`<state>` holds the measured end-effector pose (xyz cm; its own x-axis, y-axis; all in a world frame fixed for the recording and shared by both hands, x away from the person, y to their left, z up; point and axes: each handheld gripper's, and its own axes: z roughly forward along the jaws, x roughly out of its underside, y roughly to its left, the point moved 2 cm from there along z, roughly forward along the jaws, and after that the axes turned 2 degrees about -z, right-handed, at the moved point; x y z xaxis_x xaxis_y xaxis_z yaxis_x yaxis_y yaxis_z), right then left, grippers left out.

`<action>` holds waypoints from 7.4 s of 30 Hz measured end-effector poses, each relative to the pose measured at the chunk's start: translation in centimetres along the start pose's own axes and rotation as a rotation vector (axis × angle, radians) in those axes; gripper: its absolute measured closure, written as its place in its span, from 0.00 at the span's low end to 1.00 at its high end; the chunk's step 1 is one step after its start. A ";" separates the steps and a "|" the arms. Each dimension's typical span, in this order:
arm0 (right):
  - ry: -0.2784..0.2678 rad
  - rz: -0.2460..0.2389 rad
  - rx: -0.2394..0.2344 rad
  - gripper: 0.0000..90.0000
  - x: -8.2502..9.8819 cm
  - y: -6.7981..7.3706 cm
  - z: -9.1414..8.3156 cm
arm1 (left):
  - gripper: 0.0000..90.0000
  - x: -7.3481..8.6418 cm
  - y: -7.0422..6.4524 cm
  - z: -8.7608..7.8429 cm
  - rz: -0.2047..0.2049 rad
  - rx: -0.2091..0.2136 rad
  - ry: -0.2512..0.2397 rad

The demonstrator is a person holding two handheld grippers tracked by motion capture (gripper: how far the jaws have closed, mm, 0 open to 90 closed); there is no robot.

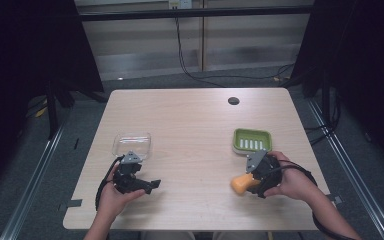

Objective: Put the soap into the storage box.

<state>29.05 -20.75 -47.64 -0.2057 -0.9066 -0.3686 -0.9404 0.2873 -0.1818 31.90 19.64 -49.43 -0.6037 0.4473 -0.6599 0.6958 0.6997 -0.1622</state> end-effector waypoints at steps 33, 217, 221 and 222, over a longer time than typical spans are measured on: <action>0.059 0.022 -0.169 0.34 -2.1 0.0 2.7 | 0.02 0.0 0.4 -0.3 -0.011 -0.012 -0.011; 0.126 0.368 -0.084 0.56 -2.7 -10.5 -2.7 | 0.02 -0.3 0.5 -0.6 -0.011 -0.012 -0.005; 0.121 0.375 -0.085 0.56 -2.6 -10.7 -2.6 | 0.02 -0.4 0.5 -0.5 -0.007 -0.010 -0.004; 0.121 0.374 -0.083 0.56 -2.5 -10.8 -2.6 | 0.02 -0.4 0.4 -0.5 -0.007 -0.007 -0.008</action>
<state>38.98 -22.34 -42.37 -0.5634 -0.7757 -0.2844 -0.8124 0.5827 0.0201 32.22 20.08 -48.85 -0.6056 0.4380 -0.6643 0.6886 0.7068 -0.1617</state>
